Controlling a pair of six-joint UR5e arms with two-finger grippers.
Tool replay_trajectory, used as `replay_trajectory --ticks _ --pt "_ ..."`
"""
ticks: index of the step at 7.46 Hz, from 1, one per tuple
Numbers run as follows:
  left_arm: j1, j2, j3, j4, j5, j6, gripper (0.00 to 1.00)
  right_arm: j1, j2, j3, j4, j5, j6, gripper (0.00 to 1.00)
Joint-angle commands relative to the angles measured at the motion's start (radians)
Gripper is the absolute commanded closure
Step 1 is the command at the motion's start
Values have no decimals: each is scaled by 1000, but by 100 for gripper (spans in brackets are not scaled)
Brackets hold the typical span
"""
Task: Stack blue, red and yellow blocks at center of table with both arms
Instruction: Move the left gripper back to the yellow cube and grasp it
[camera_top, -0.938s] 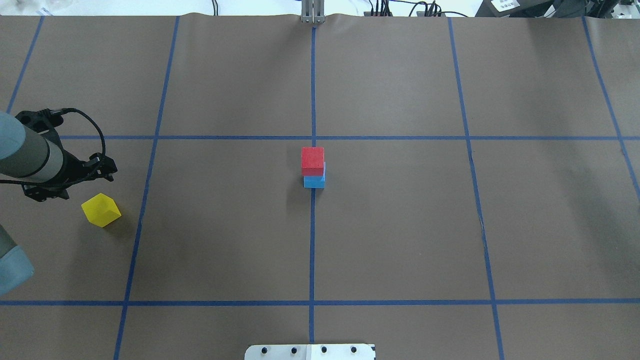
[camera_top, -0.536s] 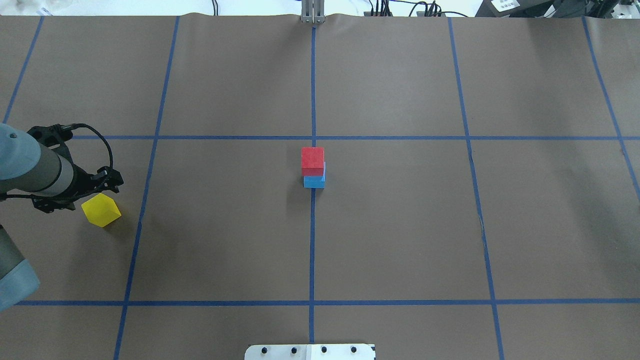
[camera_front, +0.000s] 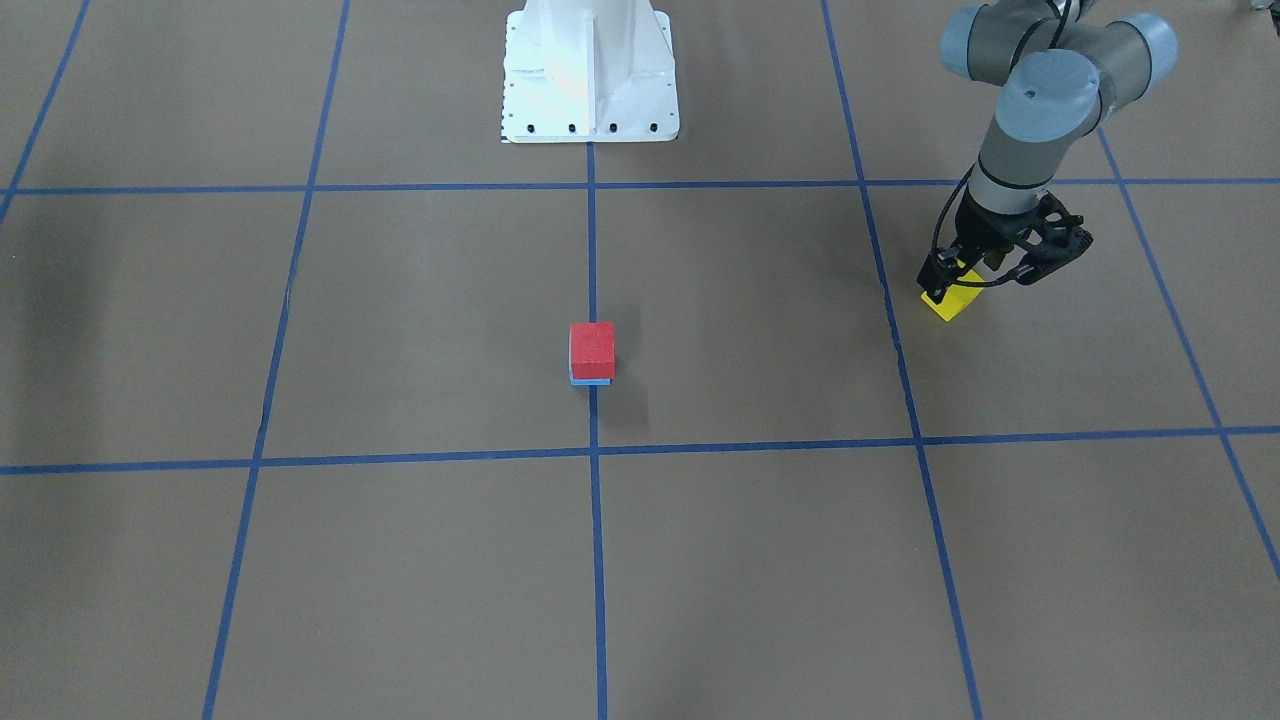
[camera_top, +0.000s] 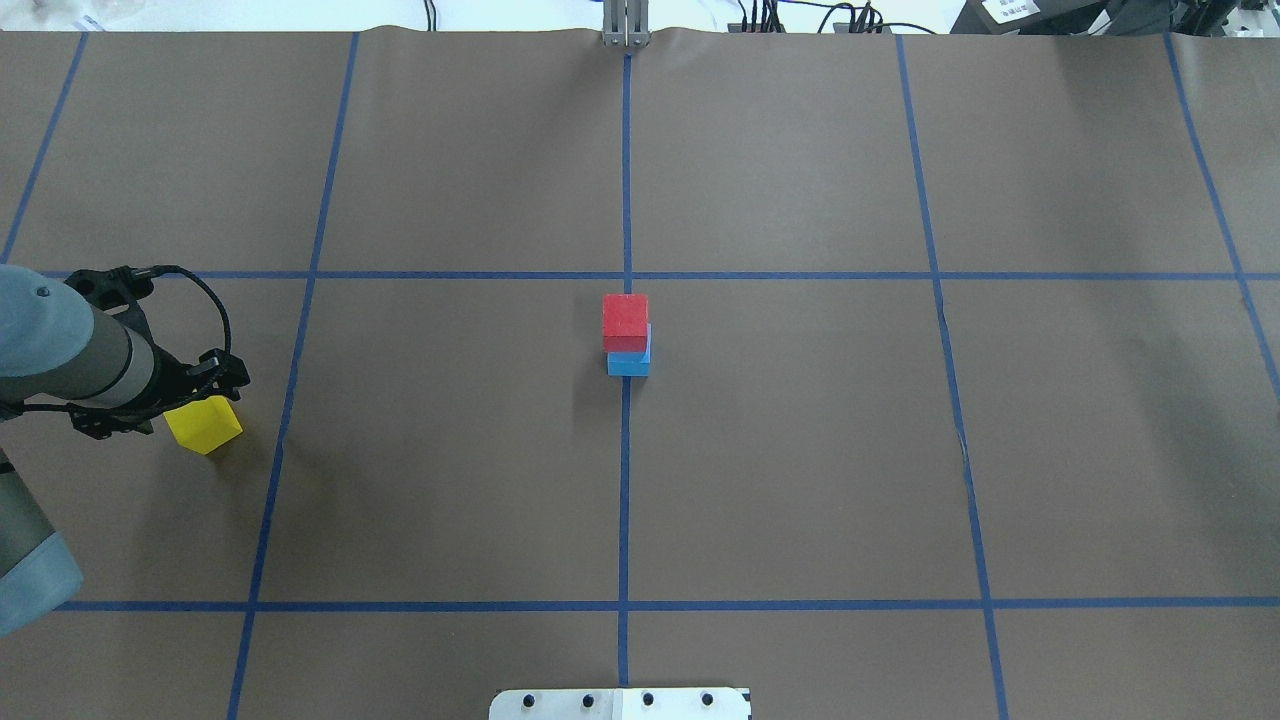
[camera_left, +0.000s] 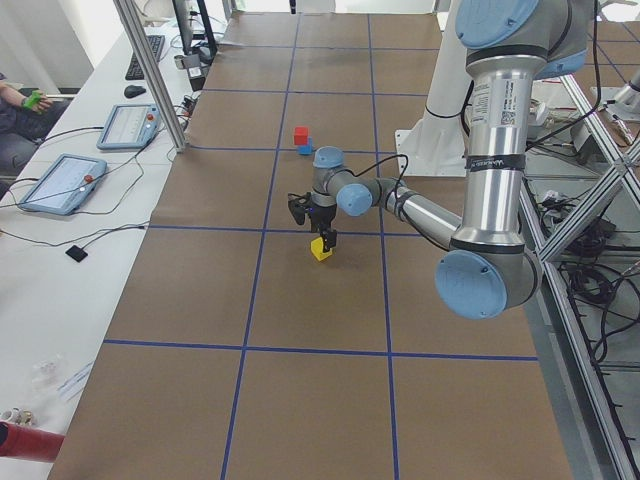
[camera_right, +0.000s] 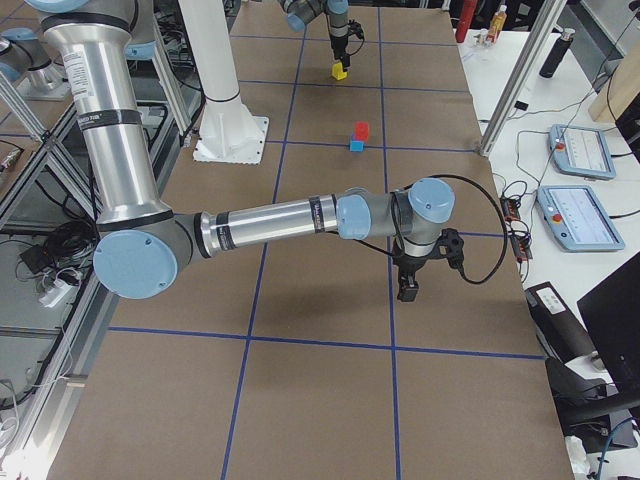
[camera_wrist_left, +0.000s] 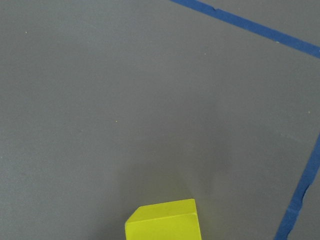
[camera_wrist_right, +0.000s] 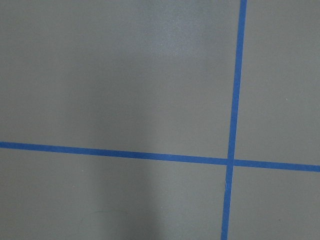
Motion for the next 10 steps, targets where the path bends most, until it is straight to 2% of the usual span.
replay_trajectory --ticks 1,3,4,5,6,7,8,9,10 --pt "1 -4 36 -35 0 0 0 0 2 -2 0 -2 0 1" --pt "5 -6 43 -41 -1 -2 0 0 2 1 0 -1 0 1" --pt "12 -6 43 -41 -3 1 4 0 0 2 0 -1 0 1" --pt "18 -6 41 -41 -3 0 46 0 -3 -1 0 -4 0 1" --pt "18 -4 38 -39 -3 0 83 0 -3 1 0 -5 0 1" --pt "18 1 23 -36 -4 1 100 0 -3 2 0 -4 0 1" --pt "16 2 12 -32 -8 9 100 2 -3 4 0 -4 0 1" --pt "15 4 -43 11 -14 46 100 0 0 2 0 -5 0 1" --pt "12 -16 -125 130 -36 152 100 0 0 1 0 -7 0 1"
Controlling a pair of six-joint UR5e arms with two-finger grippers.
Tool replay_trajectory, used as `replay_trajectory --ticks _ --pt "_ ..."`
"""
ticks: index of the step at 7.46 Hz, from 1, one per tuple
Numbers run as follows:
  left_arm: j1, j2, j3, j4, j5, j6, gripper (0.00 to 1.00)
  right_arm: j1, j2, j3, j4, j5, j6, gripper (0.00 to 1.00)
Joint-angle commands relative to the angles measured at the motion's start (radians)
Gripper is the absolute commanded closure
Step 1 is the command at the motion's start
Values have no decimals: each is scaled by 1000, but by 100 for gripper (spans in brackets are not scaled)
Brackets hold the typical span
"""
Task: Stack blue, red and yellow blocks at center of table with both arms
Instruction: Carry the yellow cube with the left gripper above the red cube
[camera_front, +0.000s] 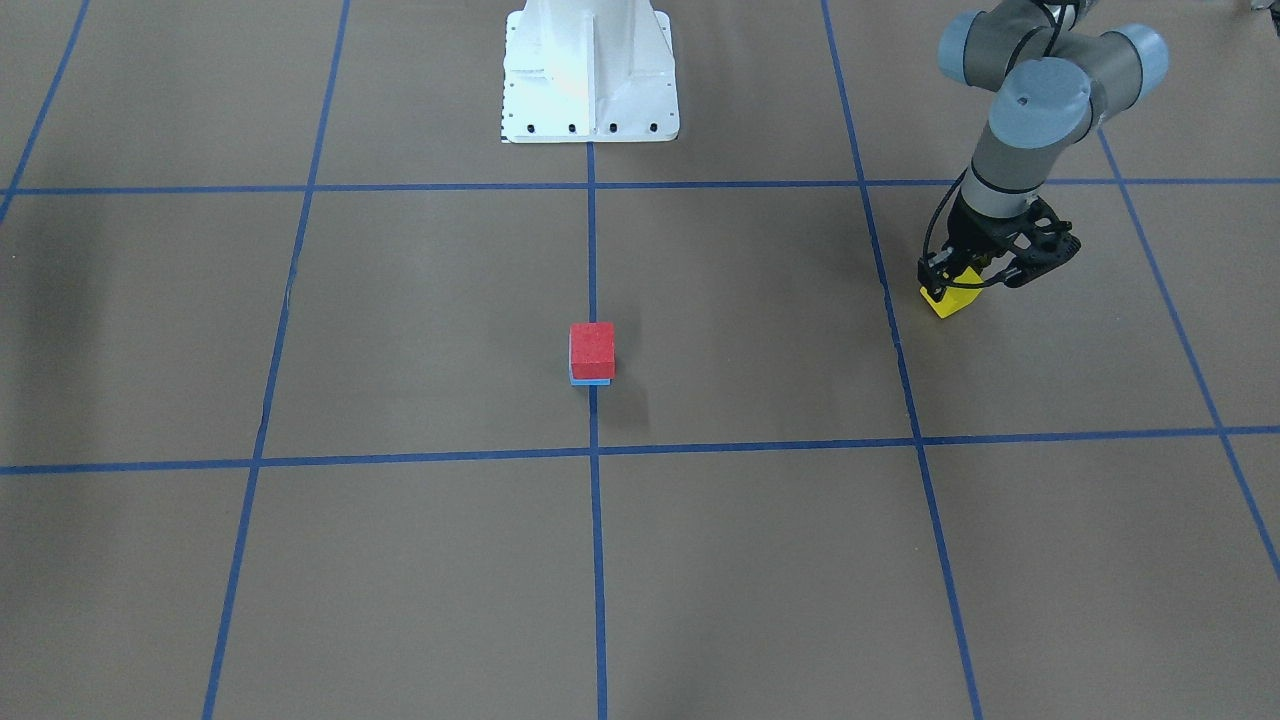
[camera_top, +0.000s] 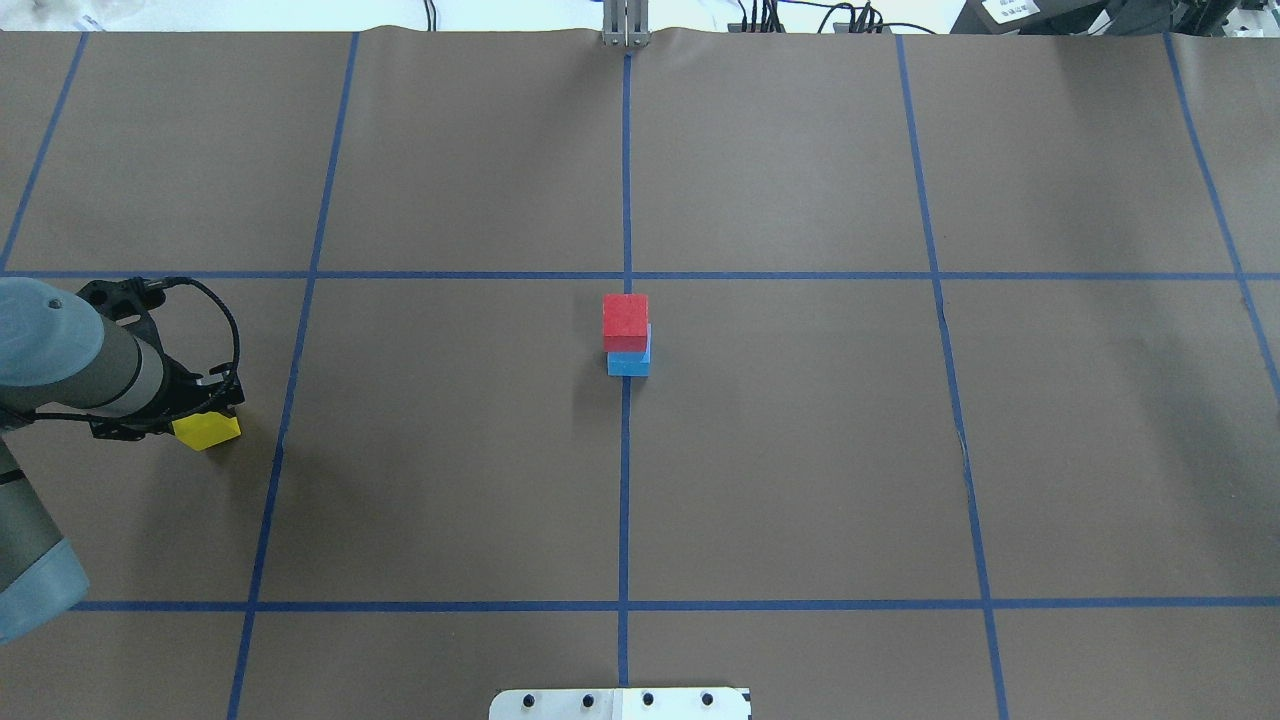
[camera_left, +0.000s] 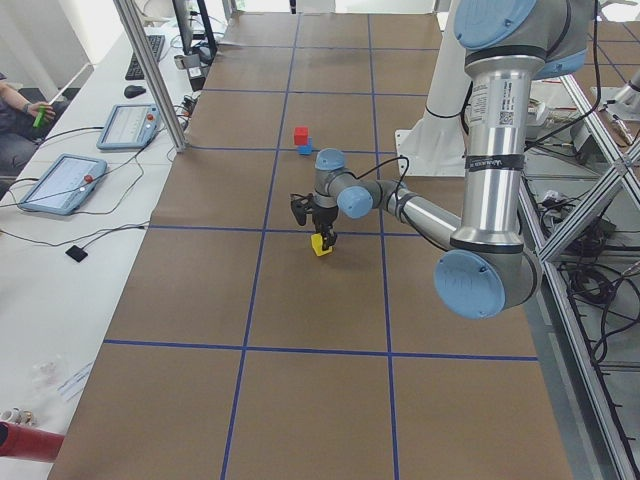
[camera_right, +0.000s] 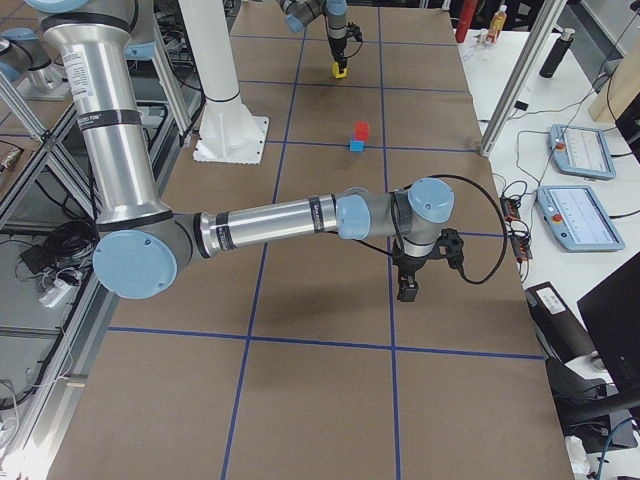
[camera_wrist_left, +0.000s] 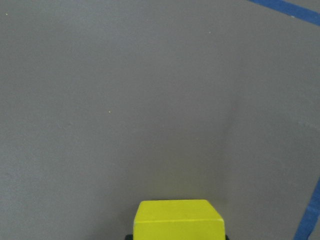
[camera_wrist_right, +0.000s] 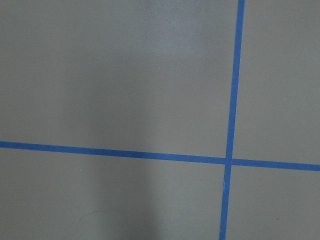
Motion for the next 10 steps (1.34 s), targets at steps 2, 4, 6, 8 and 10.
replay_trajectory --ticks 2,4,6,8,10 --pt "-5 -226 -128 285 -21 190 100 0 -3 -1 0 1 -1 1" --pt "15 -527 -45 412 -22 213 100 1 -7 -5 0 6 -2 1" --pt "40 -709 67 422 -18 288 100 13 -10 -3 0 9 -2 1" --pt "73 -890 256 421 -16 282 100 15 -10 -3 -2 9 -2 1" --pt "84 -990 401 410 -16 277 100 15 -10 -3 -2 9 -2 1"
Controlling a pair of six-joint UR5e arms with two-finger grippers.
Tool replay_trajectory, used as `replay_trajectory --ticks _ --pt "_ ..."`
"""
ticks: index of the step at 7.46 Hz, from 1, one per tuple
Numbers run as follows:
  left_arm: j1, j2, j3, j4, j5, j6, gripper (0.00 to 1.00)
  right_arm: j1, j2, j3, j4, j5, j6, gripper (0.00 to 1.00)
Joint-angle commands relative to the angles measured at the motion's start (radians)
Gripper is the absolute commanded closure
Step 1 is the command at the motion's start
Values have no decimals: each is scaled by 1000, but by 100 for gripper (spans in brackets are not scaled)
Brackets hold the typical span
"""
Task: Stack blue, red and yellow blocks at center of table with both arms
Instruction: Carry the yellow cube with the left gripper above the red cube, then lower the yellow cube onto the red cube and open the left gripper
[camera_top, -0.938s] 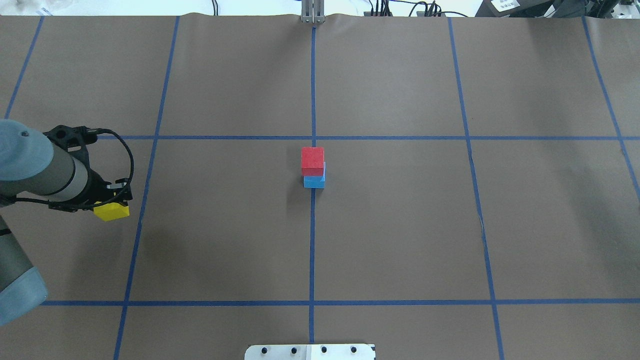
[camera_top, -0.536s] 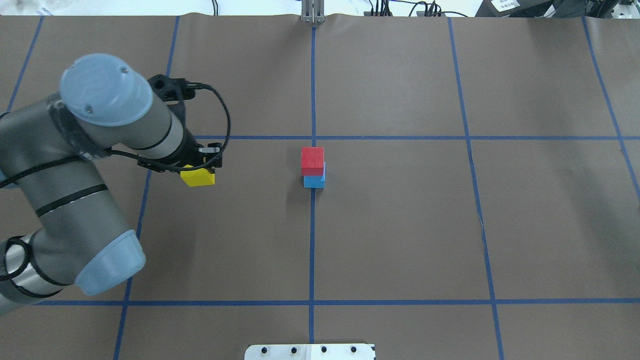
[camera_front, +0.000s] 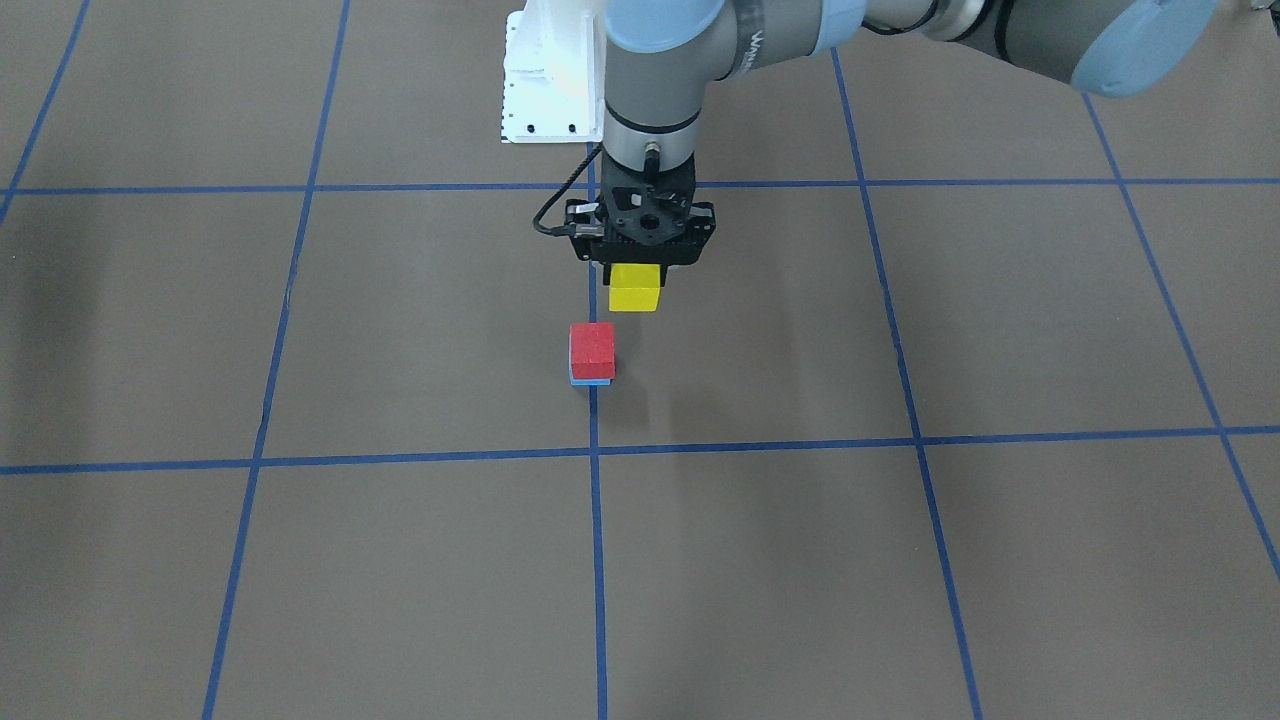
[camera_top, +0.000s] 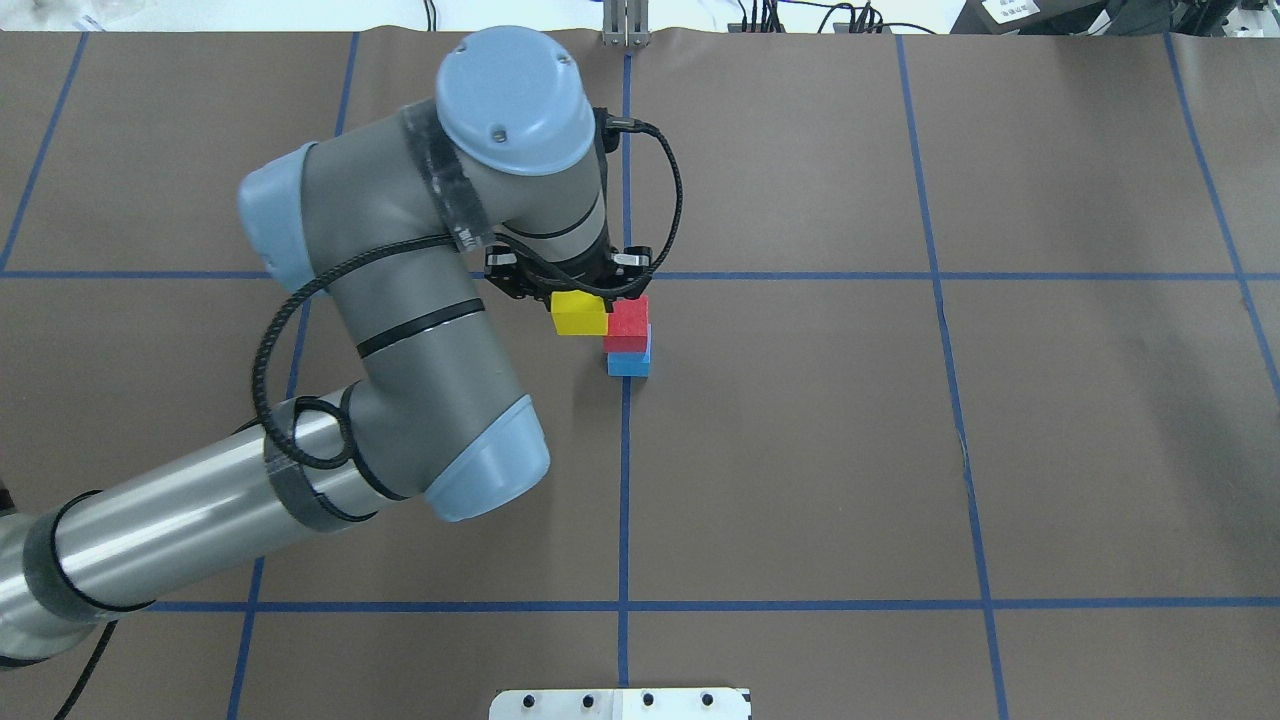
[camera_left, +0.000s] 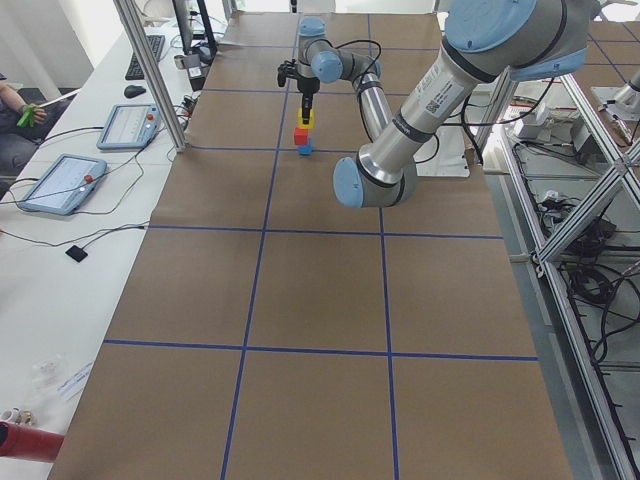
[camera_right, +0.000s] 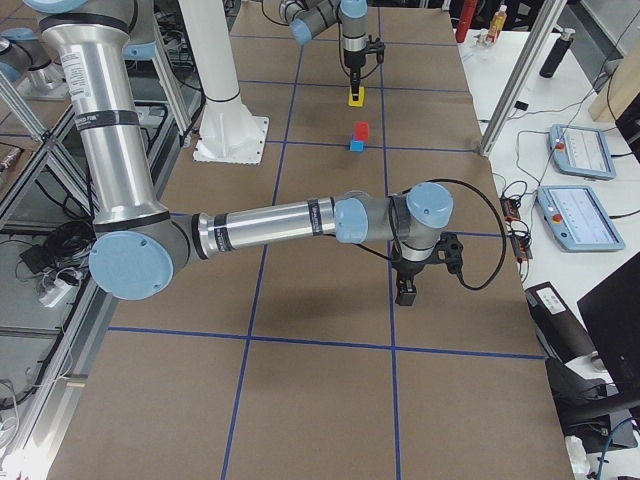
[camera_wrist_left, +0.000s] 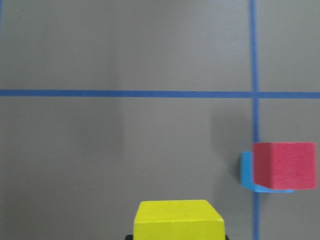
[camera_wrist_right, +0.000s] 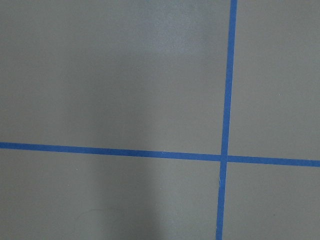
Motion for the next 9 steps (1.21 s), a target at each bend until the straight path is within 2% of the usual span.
replay_trajectory --ticks 1,3,9 --pt "9 -68 101 -15 0 -2 100 0 0 2 -2 0 0 1" --pt "10 -68 174 -82 8 -2 100 0 -2 3 0 0 0 1" --pt "26 -68 185 -91 8 -7 100 0 -3 5 -2 0 0 1"
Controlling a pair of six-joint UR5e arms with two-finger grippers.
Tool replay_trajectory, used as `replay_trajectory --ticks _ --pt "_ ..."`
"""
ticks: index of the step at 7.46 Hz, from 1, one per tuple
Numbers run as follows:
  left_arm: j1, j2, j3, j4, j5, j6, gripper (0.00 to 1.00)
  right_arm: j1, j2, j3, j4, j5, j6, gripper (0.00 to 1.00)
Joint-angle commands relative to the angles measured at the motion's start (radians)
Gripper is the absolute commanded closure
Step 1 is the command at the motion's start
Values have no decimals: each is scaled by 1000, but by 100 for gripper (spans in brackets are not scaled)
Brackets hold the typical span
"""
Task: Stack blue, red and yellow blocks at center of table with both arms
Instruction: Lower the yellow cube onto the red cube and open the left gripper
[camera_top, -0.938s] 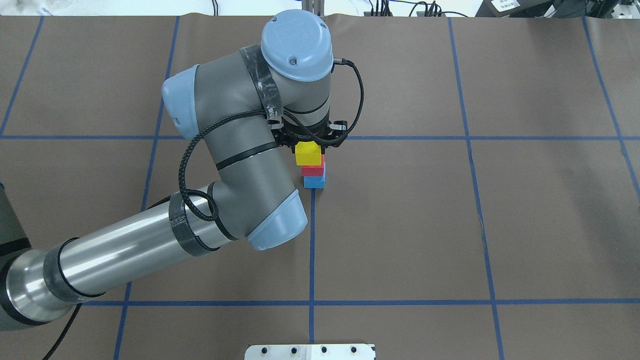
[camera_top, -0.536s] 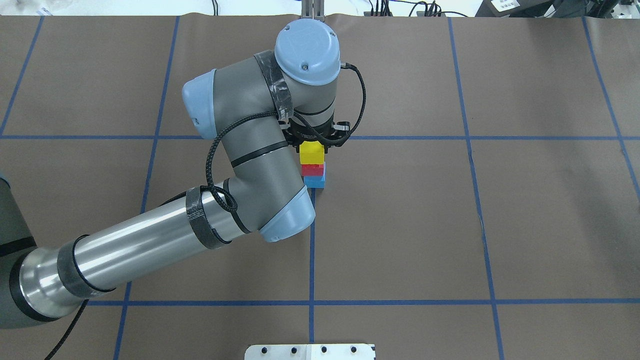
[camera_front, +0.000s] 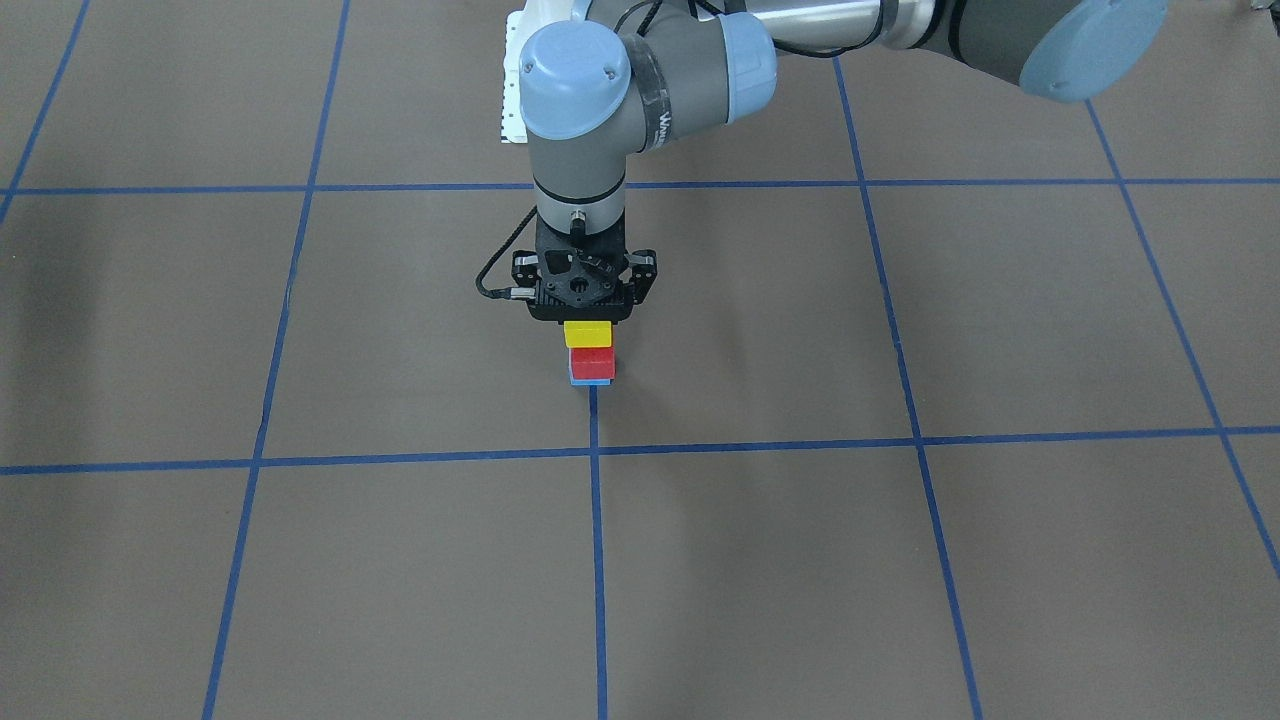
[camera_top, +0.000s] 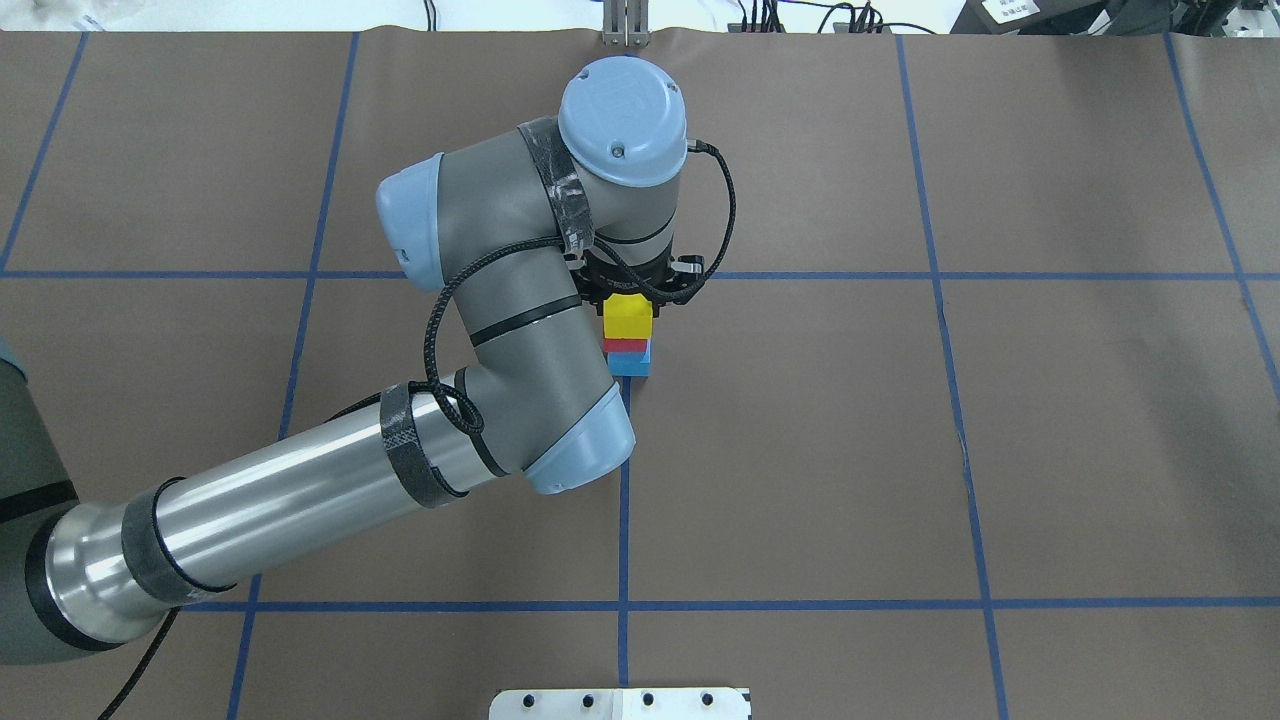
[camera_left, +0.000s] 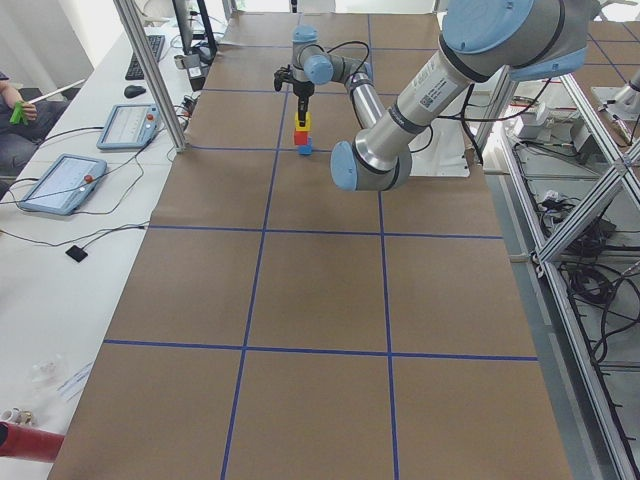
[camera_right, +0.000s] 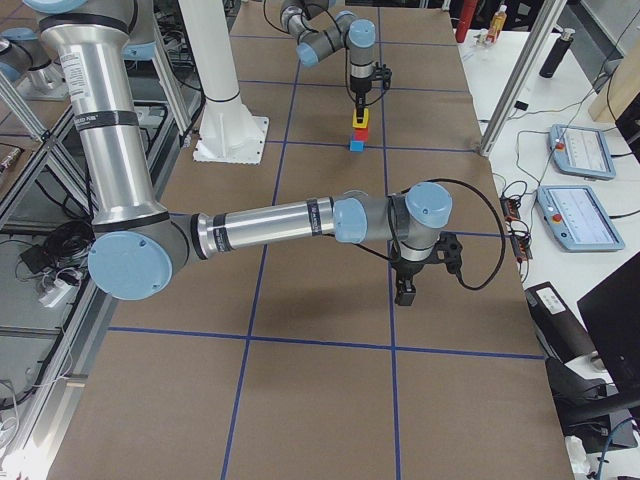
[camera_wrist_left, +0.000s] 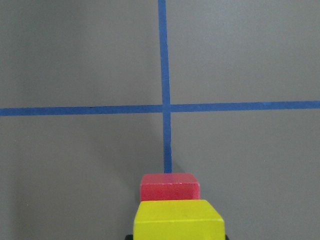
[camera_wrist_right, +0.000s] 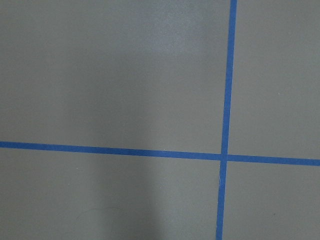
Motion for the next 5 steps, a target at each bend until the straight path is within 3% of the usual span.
replay_trajectory --ticks 1,3,4,5 --pt "3 1 5 -3 0 0 100 0 0 0 0 0 0 1" --pt "3 1 13 -17 1 0 100 0 1 0 -2 0 0 1" --pt "1 1 18 -24 0 0 95 0 1 0 -2 0 0 1" --pt "1 1 18 -24 0 0 84 0 1 0 -2 0 0 1"
